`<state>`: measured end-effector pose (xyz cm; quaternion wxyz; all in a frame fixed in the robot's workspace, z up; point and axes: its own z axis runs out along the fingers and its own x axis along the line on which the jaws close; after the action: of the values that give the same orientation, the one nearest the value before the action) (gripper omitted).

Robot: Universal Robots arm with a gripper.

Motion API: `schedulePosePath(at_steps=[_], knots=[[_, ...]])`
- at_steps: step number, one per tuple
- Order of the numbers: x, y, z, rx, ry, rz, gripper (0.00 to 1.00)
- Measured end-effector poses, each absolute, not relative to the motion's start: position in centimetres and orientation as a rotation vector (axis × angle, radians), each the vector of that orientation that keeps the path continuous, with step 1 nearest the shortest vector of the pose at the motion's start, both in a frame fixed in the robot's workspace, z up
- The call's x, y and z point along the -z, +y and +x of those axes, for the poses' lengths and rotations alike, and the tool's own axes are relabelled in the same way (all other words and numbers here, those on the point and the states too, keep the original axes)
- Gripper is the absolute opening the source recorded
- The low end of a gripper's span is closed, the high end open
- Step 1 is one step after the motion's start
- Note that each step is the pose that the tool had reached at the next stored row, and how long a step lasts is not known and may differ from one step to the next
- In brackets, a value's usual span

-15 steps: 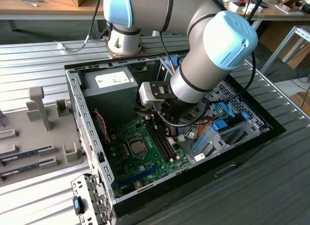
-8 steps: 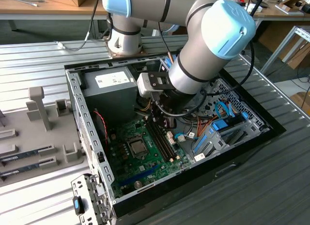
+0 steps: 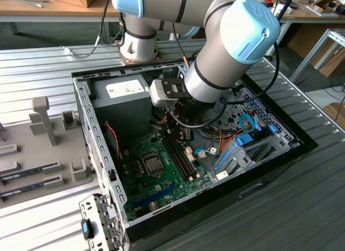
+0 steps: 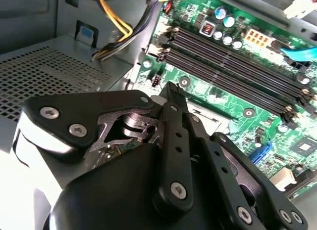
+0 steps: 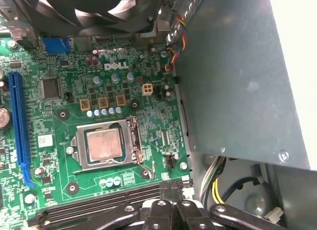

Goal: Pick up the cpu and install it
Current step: 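Close the cpu cover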

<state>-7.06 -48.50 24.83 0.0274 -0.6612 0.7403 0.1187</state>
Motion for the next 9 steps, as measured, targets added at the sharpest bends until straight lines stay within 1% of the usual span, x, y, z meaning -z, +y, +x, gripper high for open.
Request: schedulePosePath(at_steps=[4,9], knots=[[-24.71,-48.49,-7.45,-0.4,2.235,-2.068,0.11],[-24.61,-48.49,-7.9,-0.417,2.176,-2.123,0.11]])
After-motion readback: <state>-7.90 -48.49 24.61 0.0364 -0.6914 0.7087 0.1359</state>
